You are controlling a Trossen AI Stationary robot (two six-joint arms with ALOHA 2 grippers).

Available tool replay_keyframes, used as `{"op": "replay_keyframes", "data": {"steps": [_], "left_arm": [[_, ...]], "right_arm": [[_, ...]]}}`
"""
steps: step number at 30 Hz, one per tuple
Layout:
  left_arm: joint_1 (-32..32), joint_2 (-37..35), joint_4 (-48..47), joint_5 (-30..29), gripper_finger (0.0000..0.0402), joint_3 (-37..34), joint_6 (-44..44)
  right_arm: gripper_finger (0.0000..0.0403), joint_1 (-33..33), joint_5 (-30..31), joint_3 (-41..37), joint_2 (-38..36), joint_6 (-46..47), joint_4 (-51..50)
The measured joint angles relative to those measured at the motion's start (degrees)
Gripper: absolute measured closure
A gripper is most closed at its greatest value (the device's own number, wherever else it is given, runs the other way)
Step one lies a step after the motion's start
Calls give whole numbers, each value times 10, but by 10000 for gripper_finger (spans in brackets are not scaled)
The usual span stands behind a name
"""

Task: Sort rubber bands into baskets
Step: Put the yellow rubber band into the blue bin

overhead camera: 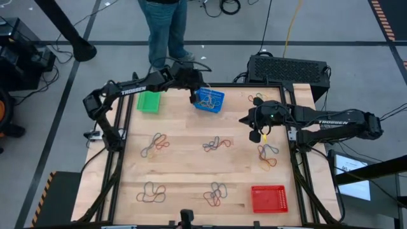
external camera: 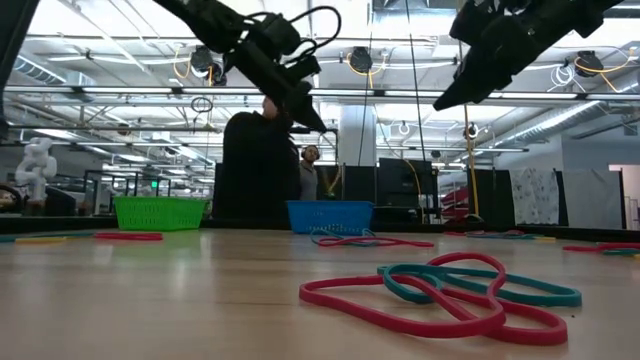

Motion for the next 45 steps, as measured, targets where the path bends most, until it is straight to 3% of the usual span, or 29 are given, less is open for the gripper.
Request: {"op": "replay_keyframes", "data": {"steps": [11, 32, 36, 45], "left_arm": [[16, 40, 10, 26, 402, 0, -16], [12, 76, 12, 14, 400, 0, -62], [11, 79, 10, 9, 376, 0, -75], [11, 78, 8, 7, 274, 0, -76]], "right_arm": [[403, -6, 1, 0, 0, 5, -1], [403, -112, 2, 0, 0, -1, 5], [403, -148, 2, 0, 0, -5, -4], [403, -239, 0, -1, 0, 0, -23]]}}
